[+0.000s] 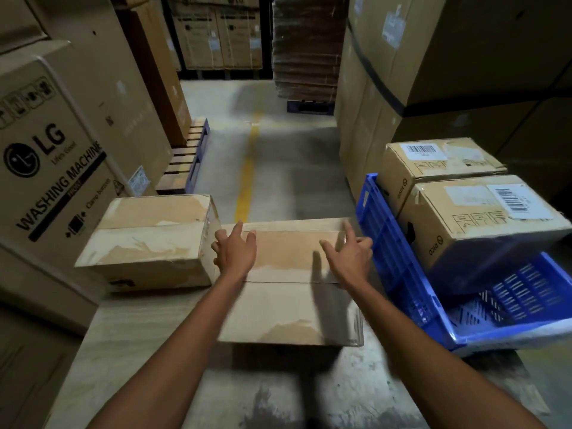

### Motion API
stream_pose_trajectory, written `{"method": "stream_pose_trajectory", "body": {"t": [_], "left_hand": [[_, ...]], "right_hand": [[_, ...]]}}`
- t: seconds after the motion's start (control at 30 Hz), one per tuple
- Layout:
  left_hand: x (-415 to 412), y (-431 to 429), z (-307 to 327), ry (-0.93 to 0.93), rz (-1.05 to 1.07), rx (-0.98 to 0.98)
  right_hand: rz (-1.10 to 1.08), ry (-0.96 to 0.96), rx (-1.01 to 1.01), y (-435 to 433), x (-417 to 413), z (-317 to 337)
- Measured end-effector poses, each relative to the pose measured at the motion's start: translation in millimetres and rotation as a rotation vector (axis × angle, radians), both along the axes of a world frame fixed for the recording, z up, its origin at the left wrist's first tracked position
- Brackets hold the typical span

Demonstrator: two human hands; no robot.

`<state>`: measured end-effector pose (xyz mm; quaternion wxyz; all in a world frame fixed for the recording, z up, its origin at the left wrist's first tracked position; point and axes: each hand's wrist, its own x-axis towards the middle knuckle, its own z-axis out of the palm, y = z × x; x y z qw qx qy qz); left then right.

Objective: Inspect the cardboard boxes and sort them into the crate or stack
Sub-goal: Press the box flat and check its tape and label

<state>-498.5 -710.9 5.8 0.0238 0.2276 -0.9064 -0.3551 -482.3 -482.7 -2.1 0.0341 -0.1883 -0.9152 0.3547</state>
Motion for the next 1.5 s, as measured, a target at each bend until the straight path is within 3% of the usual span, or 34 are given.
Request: {"method": "stream_pose_trajectory", "body": {"t": [0.27,0.47,0.57,0.67,0.8,0.93,1.1,1.3,1.5], "left_hand": [[42,-7,11,0.403,0.064,0.041],[94,-11,-20,0.526,0.042,0.040],[108,-15,-28,0.523,-0.015,-0.044],[117,-18,-34,0.518,-0.127,-0.225],[123,-16,-32,0.580,-0.276,-0.327],[121,-15,-25,0.545,-0.356,-0.357],[126,-14,-43,0.480,-0.372,-0.384],[112,-18,-15,0.425,-0.397,-0.482],[76,-24,-6,0.275,-0.538,-0.408]], "right_hand": [[-0.102,0.276,-0.178,-8,24,32],[-0.117,0.241,-0.201,-8,56,2],[-0.087,0.250,0.056,-10,66,-1],[0.113,0.334,0.333,-25,74,1],[0.470,0.491,0.168,-66,85,-1],[0.656,0.489,0.223,-96,89,-4],[0.709,0.348,0.438,-110,92,-30],[0.600,0.484,0.470,-108,79,-17],[0.665,0.354,0.522,-114,43,1]]}}
